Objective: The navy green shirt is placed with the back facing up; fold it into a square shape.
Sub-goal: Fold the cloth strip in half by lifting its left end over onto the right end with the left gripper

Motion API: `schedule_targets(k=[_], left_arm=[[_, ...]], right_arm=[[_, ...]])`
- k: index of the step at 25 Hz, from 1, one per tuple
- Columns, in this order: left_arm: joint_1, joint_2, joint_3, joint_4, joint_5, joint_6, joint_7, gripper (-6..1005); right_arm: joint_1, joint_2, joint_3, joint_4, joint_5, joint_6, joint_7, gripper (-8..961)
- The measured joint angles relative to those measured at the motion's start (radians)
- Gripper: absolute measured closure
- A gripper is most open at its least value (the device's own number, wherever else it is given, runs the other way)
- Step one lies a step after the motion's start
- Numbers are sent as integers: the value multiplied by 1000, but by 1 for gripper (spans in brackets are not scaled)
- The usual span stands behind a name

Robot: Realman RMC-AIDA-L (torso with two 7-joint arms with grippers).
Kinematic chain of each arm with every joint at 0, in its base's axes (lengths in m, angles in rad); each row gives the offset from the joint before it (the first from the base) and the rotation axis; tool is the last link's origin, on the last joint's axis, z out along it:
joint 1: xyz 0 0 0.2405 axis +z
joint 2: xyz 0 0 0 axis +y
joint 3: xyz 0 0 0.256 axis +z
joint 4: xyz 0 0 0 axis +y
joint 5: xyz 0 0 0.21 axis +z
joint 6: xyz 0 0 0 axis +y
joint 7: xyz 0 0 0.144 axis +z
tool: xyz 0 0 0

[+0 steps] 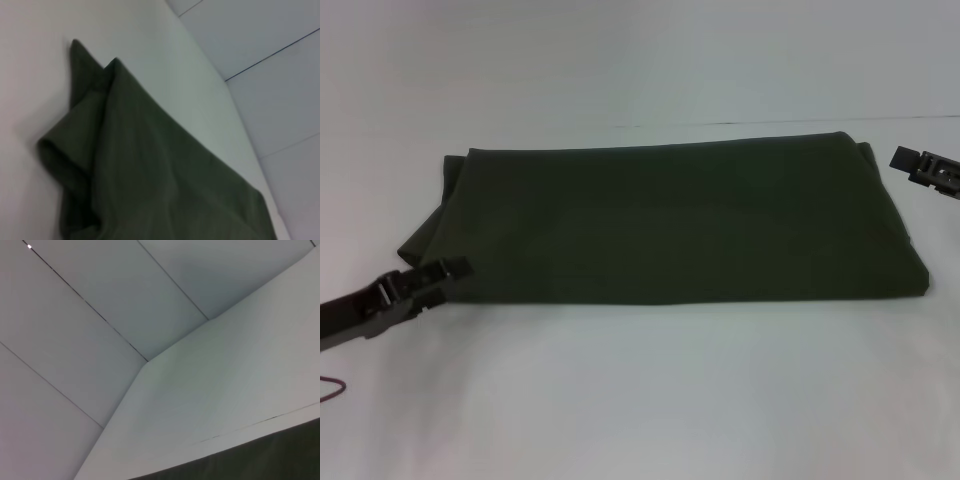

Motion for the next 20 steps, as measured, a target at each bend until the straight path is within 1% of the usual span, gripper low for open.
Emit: schedule_targets(k=[3,8,20], left_arm=[[-10,1,3,-28,39,-36,-4,155],[-12,1,12,-38,41,-90,-3,155],[-34,3,15,-70,91,-152,-5,154]], right_arm=[[-1,0,0,0,0,0,0,208],[-1,0,0,0,0,0,0,208],[-8,0,3,0,2,1,0,208]])
